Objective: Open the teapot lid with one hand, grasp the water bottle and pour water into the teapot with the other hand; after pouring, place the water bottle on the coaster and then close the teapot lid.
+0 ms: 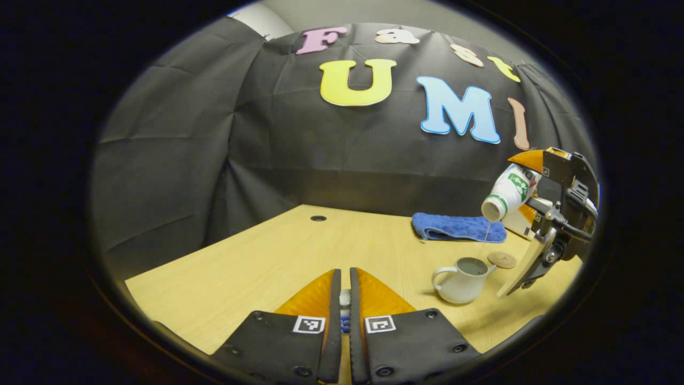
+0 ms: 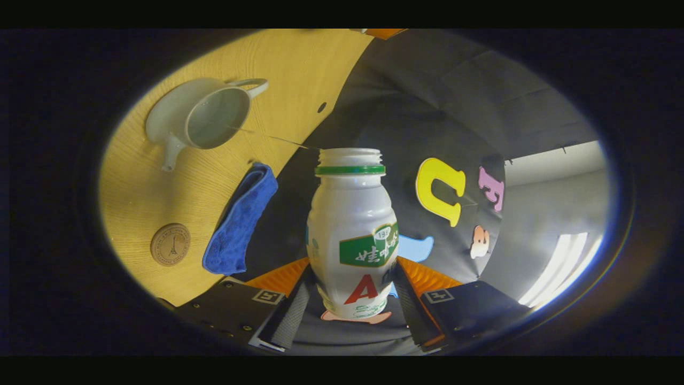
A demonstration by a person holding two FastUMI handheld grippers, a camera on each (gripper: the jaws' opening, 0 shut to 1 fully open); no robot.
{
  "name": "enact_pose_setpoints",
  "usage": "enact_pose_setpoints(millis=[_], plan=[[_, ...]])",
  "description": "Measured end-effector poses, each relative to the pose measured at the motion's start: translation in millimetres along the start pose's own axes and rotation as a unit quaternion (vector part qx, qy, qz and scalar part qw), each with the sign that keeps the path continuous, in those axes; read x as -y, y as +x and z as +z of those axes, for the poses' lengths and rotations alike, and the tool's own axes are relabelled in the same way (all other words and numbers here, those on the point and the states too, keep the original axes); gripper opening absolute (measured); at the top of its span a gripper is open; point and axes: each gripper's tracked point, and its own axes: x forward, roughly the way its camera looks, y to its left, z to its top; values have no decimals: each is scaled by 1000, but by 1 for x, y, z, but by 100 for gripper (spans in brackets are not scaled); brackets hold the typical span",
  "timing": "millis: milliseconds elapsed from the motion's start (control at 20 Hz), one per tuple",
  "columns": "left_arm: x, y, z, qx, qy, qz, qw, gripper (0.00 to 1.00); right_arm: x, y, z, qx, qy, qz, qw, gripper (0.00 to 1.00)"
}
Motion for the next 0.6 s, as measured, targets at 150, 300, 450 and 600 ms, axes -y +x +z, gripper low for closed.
enact_pose_setpoints(millis=[150, 300, 450, 600], plan=[[0, 1, -1, -1, -1, 1, 1000, 17, 1, -1, 1, 5, -7, -4, 1000, 79], [0, 0, -1, -1, -1, 2, 1000, 17, 1, 0, 2, 11, -16, -7, 1000, 80], [-1, 0, 0, 0, -2, 3, 1000, 13, 2, 0, 1, 16, -23, -7, 1000, 79], [0, 0, -1, -1, -3, 3, 1000, 13, 1, 2, 2, 19, -25, -6, 999, 79]])
